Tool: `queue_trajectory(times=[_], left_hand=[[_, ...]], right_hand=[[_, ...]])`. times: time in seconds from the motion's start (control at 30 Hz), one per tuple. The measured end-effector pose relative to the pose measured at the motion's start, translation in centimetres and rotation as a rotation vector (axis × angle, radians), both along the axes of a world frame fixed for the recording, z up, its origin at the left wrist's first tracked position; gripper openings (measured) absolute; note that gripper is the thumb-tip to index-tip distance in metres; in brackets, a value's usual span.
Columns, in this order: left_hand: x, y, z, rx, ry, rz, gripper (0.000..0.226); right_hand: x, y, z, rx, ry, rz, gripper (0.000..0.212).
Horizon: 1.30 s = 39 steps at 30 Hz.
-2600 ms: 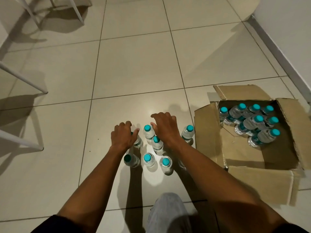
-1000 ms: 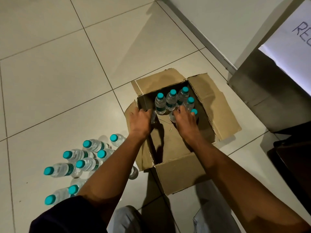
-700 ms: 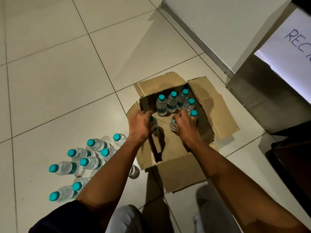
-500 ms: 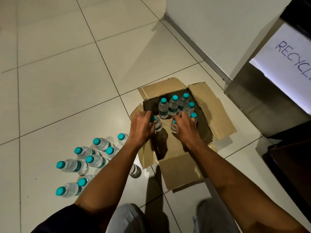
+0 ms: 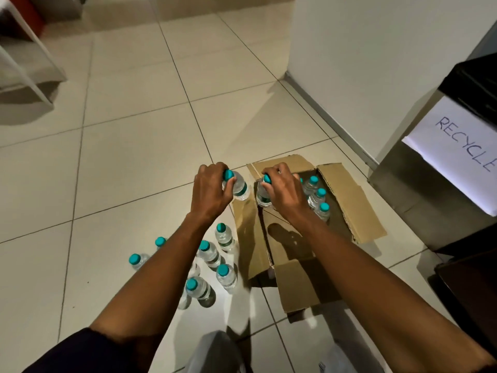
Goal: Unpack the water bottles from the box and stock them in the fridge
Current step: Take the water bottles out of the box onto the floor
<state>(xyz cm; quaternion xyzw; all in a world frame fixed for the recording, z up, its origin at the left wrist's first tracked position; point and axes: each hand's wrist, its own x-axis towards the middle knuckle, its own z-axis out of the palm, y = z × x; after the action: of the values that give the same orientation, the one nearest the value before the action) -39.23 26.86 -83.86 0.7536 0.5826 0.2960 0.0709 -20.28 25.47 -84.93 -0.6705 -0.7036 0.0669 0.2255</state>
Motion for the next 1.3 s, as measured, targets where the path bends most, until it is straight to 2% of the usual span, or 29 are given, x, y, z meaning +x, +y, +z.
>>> queue_trajectory(times=[0.23,0.43,0.7,1.03,1.3], left_hand=[[-5.7,1.0,-2.3,-0.084,0.074,0.141,0.024],[-8.2,2.2,-6.1,-0.188,0.18,0.17,0.025],[-9.0,4.1,-9.9,-0.297,0.331,0.169,0.027],[-9.5,5.3,-13.3,-0.451,0.526,0.132,0.028],[-9.2,5.5,-13.6,-0.502,0.556,0.144,0.029]], right_hand=[[-5.8,2.5,-1.3,-0.028,0.031,0.125,0.035],[-9.1,4.4,-6.0,-0.124,-0.044,0.254,0.04],[-10.6,6.1,-12.0,-0.289,-0.16,0.242,0.067],[-10.7,6.3,-15.2,-0.268,-0.101,0.226,0.052],[-11.1,5.8,-14.8,-0.27,-0.005,0.162,0.051]])
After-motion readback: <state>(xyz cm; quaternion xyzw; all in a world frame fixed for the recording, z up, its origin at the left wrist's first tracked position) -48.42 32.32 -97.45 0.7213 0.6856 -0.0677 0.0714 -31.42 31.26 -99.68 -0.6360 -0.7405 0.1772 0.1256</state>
